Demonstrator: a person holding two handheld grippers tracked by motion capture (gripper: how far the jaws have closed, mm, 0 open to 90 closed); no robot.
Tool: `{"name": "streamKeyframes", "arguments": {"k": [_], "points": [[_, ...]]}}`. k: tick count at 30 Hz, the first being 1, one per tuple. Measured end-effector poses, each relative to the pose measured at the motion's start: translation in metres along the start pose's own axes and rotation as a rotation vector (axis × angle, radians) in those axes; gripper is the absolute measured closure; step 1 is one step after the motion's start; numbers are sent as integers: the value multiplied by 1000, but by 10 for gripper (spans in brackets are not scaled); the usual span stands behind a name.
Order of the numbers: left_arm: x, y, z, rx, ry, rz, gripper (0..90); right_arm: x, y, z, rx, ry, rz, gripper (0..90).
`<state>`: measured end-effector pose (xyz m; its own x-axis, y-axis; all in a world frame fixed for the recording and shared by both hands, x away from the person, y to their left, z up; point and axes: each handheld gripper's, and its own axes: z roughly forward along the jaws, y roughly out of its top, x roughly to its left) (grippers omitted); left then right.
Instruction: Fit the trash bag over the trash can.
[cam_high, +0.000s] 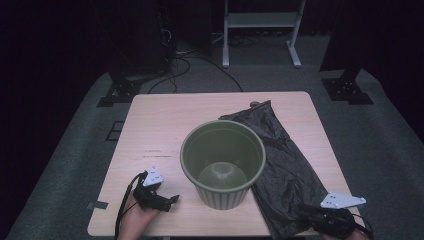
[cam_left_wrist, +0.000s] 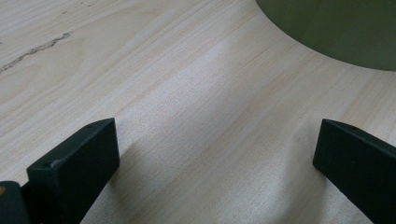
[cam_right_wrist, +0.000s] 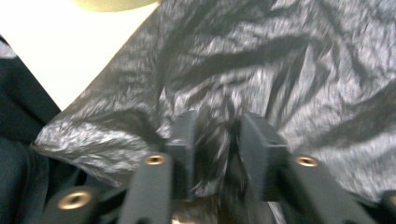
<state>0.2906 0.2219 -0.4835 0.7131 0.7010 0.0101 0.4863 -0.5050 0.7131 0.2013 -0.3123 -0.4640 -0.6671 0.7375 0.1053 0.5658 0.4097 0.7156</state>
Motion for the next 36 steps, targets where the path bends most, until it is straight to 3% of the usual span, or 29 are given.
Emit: {"name": "streamKeyframes", "arguments": {"k": [2, 6, 9, 17, 22, 31, 32, 36], "points": [[0, 0, 0, 0, 0, 0, 0, 0, 2, -1, -5, -2, 2, 603], [0, 0, 0, 0, 1, 0, 0, -4, 17, -4, -23, -18, 12, 433], [0, 0, 0, 0, 1, -1, 0, -8, 24, -2, -22, -22, 20, 373], [0, 0, 0, 0, 1, -1, 0, -22, 54, 21, -19, -49, 21, 208], [0, 0, 0, 0, 1, -1, 0, -35, 70, 29, -29, -106, 23, 148], [0, 0, 0, 0, 2, -2, 0, -63, 86, 45, -27, -148, 50, 53], [0, 0, 0, 0, 2, -2, 0, -71, 88, 53, -3, -167, 64, 17], [0, 0, 0, 0, 2, -2, 0, -81, 91, 62, 9, -167, 81, 16]]}}
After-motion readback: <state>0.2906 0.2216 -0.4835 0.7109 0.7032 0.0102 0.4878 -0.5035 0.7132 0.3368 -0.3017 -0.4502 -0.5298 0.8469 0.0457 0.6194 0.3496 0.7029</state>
